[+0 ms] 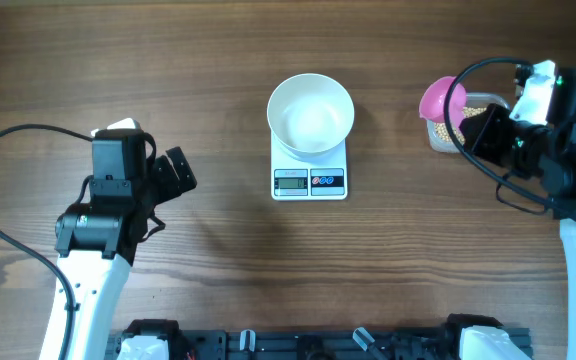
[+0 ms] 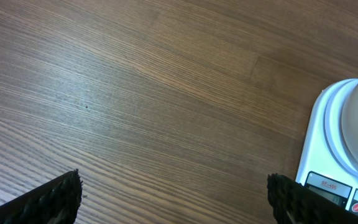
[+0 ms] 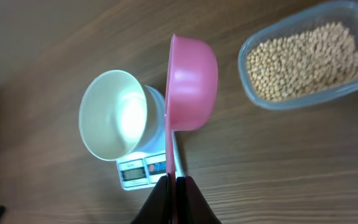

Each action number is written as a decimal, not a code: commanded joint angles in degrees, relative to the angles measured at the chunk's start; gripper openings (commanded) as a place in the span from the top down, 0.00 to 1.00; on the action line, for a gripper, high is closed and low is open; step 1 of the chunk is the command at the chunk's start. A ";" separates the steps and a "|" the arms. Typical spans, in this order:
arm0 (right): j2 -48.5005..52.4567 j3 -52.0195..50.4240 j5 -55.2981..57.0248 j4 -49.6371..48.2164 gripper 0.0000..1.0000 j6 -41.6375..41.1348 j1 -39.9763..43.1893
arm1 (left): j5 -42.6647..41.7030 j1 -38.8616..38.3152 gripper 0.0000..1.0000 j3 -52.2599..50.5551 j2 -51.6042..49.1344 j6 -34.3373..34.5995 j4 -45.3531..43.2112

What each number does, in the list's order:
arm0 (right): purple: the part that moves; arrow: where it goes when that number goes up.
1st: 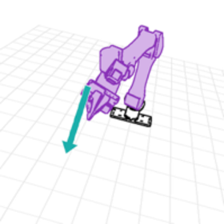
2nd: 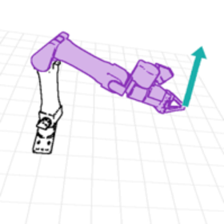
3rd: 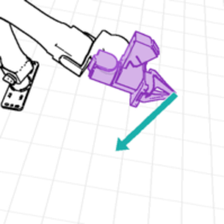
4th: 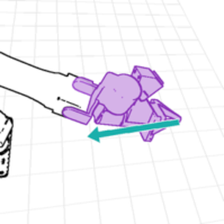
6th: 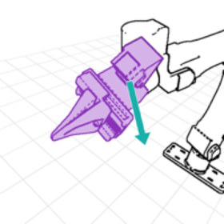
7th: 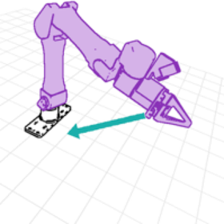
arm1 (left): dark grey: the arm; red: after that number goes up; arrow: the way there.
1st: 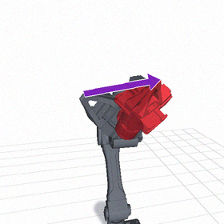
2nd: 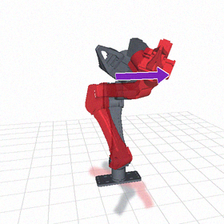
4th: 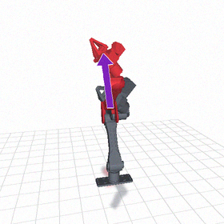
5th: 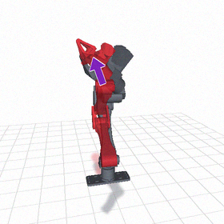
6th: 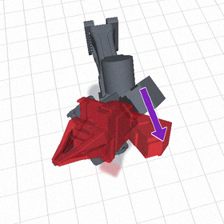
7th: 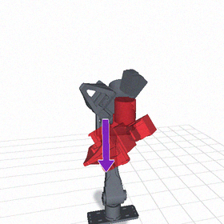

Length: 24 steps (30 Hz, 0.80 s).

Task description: Scoop item into bowl and weigh 150g on scale

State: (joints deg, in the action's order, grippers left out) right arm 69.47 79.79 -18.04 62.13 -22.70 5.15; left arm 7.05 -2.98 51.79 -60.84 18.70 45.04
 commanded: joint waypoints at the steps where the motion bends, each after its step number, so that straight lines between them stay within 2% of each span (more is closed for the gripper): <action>1: -0.46 1.53 -1.55 -0.15 0.96 -9.55 0.24 | 0.55 0.37 0.00 -0.07 0.28 -0.48 0.02; 4: -0.46 1.53 -1.55 -0.13 0.96 -15.10 0.24 | 0.55 0.37 0.00 -0.07 0.28 -0.48 0.02; 9: -0.46 1.53 -1.49 -0.22 0.96 -19.69 0.24 | 0.55 0.37 0.00 -0.07 0.28 -0.48 0.04; 24: -0.46 1.53 -1.09 -0.59 0.96 -23.54 0.24 | 0.55 0.37 0.00 -0.07 0.28 -0.48 0.04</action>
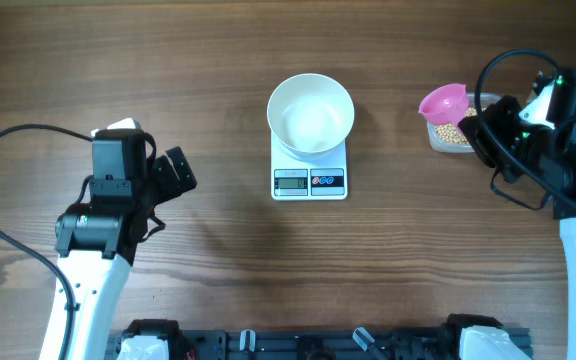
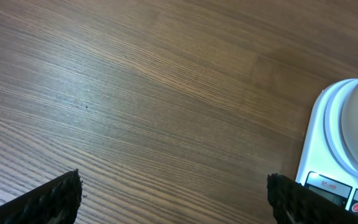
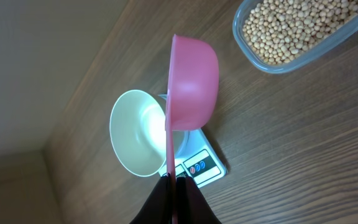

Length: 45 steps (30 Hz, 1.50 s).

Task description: Scoop item into bowl and weigh 150g on scale

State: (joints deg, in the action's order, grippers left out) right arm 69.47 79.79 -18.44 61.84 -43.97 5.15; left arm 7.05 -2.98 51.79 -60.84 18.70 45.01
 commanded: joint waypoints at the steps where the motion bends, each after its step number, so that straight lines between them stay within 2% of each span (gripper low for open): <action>1: -0.46 1.53 -0.72 -0.31 0.96 -2.56 0.24 | 0.55 0.37 0.00 -0.07 0.28 -0.48 0.07; 13: -0.46 1.53 -0.44 -0.28 0.96 -2.12 0.24 | 0.55 0.37 0.00 -0.07 0.28 -0.48 0.04; 17: -0.46 1.53 0.42 -1.11 0.96 0.96 0.24 | 0.55 0.37 0.00 -0.07 0.28 -0.48 0.07; 22: -0.46 1.53 0.96 -5.40 0.96 7.56 0.24 | 0.55 0.37 0.00 -0.07 0.28 -0.48 0.04; 31: -0.24 1.49 10.12 -4.74 0.96 29.92 0.24 | 0.55 0.37 0.00 -0.07 0.28 -0.48 0.07; 39: -0.24 1.49 10.45 -4.09 0.96 34.82 0.24 | 0.55 0.37 0.00 -0.07 0.28 -0.48 0.04; 45: -0.24 1.49 14.38 -6.29 0.96 35.01 0.24 | 0.55 0.37 0.00 -0.07 0.28 -0.48 0.07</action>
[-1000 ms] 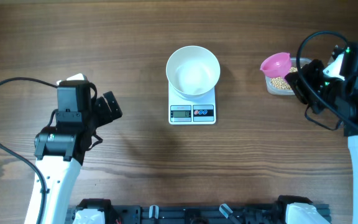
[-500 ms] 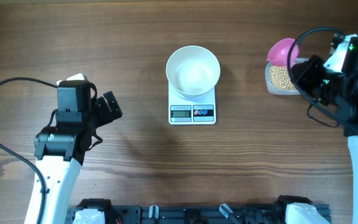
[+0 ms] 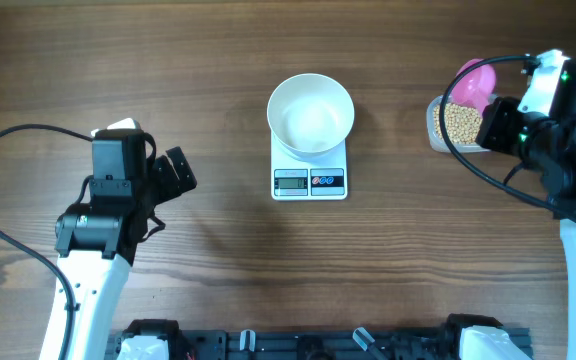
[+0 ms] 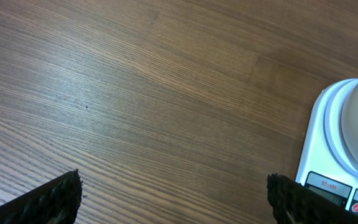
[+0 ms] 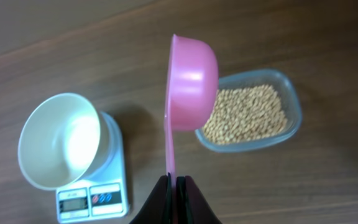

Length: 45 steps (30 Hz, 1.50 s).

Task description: Scoop item into bowl and weigh 150g on scale

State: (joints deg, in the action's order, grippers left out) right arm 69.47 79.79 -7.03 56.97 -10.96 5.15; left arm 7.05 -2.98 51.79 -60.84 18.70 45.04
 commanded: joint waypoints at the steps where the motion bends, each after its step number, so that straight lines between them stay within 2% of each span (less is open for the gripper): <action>1: -0.24 1.49 2.97 -1.97 0.96 2.01 0.24 | 0.55 0.37 0.00 -0.07 0.28 -0.48 0.02; 11: -0.20 1.49 -2.32 -1.75 0.96 1.95 0.24 | 0.55 0.37 0.00 -0.07 0.28 -0.48 0.02; 18: -0.20 1.49 -2.49 -0.90 0.96 1.75 0.24 | 0.55 0.37 0.00 -0.07 0.28 -0.48 0.02; 23: -0.20 1.49 -2.47 -0.37 0.96 -1.55 0.24 | 0.55 0.37 0.00 -0.07 0.28 -0.48 0.02; 33: -0.20 1.49 -2.45 0.26 0.96 -1.16 0.24 | 0.55 0.37 0.00 -0.07 0.28 -0.48 0.02; 42: -0.20 1.49 -2.47 1.44 0.96 -1.22 0.24 | 0.50 0.37 0.00 -0.07 0.31 -0.26 -4.11; 45: -0.20 1.49 -2.47 1.79 0.96 -1.22 0.24 | -2.38 0.37 0.00 -0.07 0.31 -0.26 -3.98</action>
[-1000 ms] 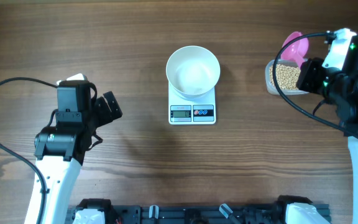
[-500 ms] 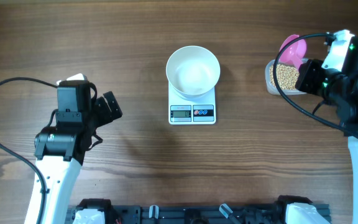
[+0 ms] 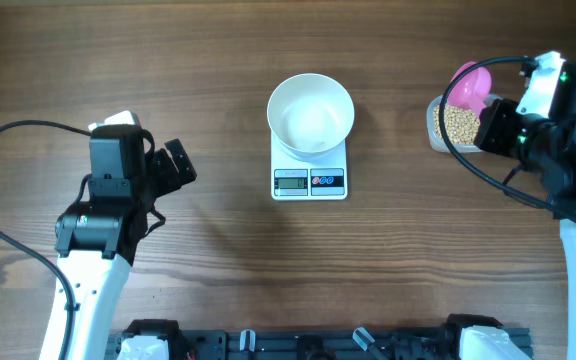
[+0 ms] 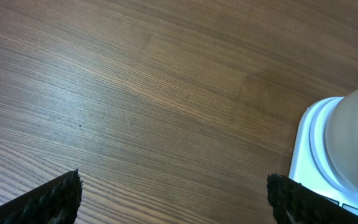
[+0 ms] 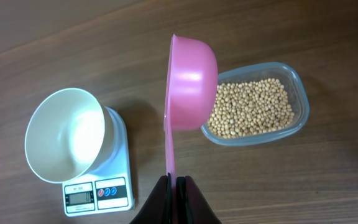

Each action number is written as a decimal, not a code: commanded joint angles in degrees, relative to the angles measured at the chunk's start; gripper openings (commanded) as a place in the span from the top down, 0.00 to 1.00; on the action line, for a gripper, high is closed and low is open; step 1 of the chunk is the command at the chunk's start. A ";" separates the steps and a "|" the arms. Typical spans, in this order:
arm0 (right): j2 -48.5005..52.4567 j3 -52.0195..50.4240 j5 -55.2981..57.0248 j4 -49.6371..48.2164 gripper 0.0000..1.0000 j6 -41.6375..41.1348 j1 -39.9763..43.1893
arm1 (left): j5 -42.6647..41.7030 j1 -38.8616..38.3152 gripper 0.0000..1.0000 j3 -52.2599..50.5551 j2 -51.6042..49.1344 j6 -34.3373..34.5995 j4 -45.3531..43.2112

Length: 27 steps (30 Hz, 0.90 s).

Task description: Scoop item into bowl and weigh 150g on scale

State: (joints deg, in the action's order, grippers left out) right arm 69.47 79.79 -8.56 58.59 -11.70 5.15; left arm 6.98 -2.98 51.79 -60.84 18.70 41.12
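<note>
An empty white bowl (image 3: 311, 113) stands on the white scale (image 3: 309, 181) at the table's middle. At the right, a clear tub of beans (image 3: 455, 124) lies on the wood. My right gripper (image 5: 174, 182) is shut on the handle of a pink scoop (image 5: 190, 83), whose cup hangs on its side above the tub's left end (image 5: 253, 112). The scoop (image 3: 471, 86) shows over the tub from overhead. My left gripper (image 4: 173, 196) is open over bare wood, left of the scale (image 4: 312, 155).
Black cables loop beside both arms. The wooden table (image 3: 218, 60) runs wide around the scale. The arm bases sit along the front edge (image 3: 308, 345).
My left wrist has shifted a little, so the scale and bowl sit lower right in its view. The right gripper with the scoop hangs slightly nearer the tub.
The right gripper held the pink scoop left of the bean tub, near the scale. Then it was tilted between tub and bowl. Later the scoop was over the tub's far left end, where it still hangs. The bowl stays empty; the left gripper stayed open.
</note>
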 commanded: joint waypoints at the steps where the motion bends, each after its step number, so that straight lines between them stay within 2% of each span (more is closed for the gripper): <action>1: -0.20 1.49 -0.94 0.26 0.96 -0.48 0.24 | -3.80 0.37 0.00 -0.07 0.31 -0.26 -0.02; 6: -0.20 1.49 -0.94 0.81 0.96 -0.46 0.24 | -16.96 0.37 0.00 -0.07 0.28 -1.92 1.03; 8: -0.20 1.49 -0.94 1.03 0.95 -0.48 0.24 | -30.29 0.37 0.00 -0.07 0.17 -10.25 1.90; 11: -0.20 1.49 -0.94 1.05 0.96 -0.48 0.24 | -39.36 0.00 0.00 -0.07 0.09 -17.16 5.01; 14: -0.20 1.49 -0.94 1.03 0.96 -0.48 0.24 | -39.63 -1.03 0.00 -0.07 0.09 -19.56 8.15; 21: -0.20 1.49 -0.94 1.01 0.96 -0.46 0.24 | -37.33 -8.17 0.00 -0.07 0.09 -19.52 6.25; 22: -0.20 1.49 -0.94 1.01 0.96 -0.48 0.24 | -35.63 -9.77 0.00 -0.07 0.09 -19.10 6.03; 24: -0.20 1.49 -0.94 1.03 0.96 -0.44 0.24 | -24.65 -14.80 0.00 -0.07 0.09 -13.62 5.60; 27: -0.20 1.49 -0.94 1.03 0.96 -0.44 0.24 | -16.39 -19.56 0.00 -0.07 0.09 -9.92 5.05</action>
State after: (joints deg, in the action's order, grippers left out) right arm 69.47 79.79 -8.56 59.57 -11.70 5.15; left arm -22.04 -17.69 51.79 -60.86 3.75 46.92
